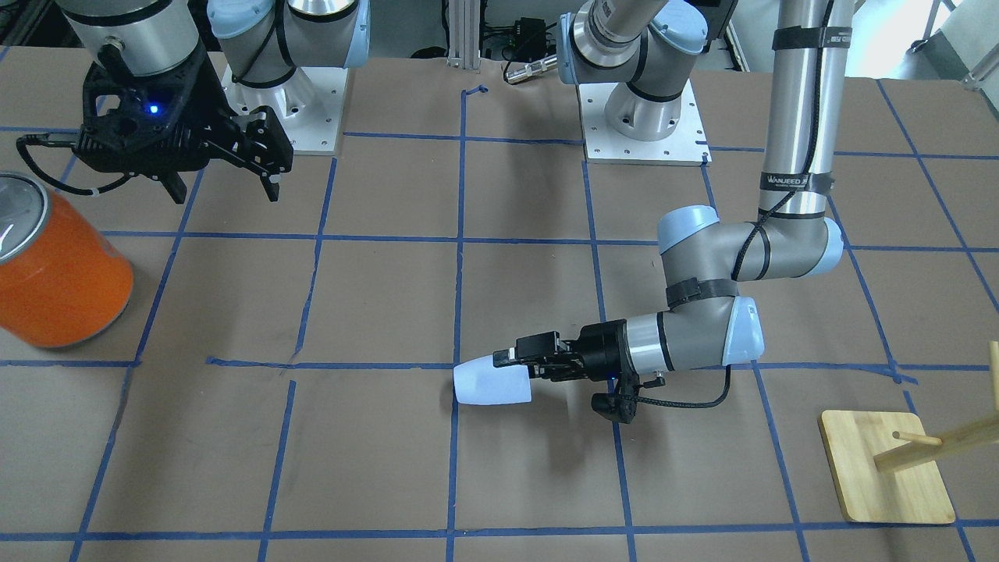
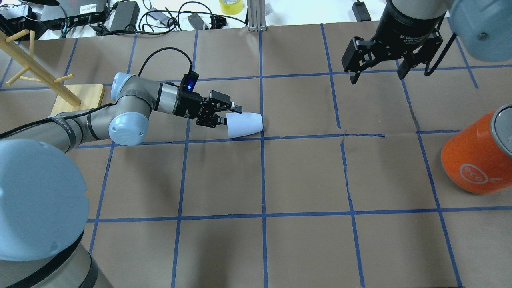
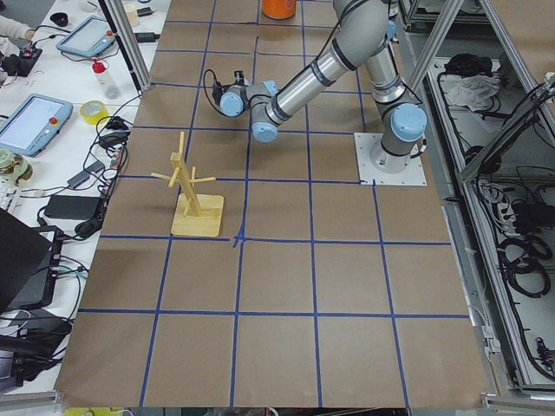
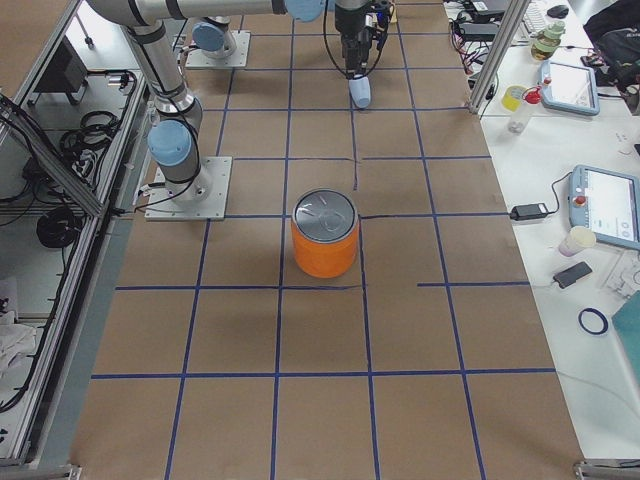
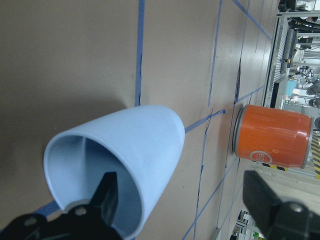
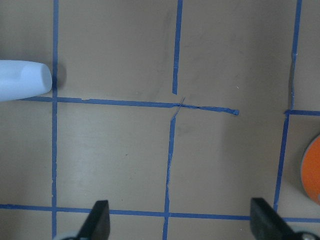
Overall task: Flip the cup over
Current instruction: 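Close the left gripper on the rim of the lying cup, then lift the cup with the left gripper and swing it toward the wooden stand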
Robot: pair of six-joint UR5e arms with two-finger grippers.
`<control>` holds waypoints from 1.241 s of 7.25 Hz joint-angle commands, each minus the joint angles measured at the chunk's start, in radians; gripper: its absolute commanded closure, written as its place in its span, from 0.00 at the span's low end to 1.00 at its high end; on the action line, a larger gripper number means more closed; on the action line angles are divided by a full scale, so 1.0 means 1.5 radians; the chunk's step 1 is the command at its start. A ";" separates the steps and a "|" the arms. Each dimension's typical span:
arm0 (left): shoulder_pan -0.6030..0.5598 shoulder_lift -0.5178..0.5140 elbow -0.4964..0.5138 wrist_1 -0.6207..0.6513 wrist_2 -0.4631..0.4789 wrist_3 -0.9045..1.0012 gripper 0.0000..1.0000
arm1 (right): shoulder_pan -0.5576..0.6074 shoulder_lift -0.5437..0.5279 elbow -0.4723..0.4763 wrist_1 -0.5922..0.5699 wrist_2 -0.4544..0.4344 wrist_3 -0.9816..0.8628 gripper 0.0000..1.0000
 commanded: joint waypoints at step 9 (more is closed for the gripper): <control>-0.054 0.093 0.136 -0.017 0.245 -0.374 1.00 | 0.001 0.000 0.000 0.002 0.016 0.011 0.00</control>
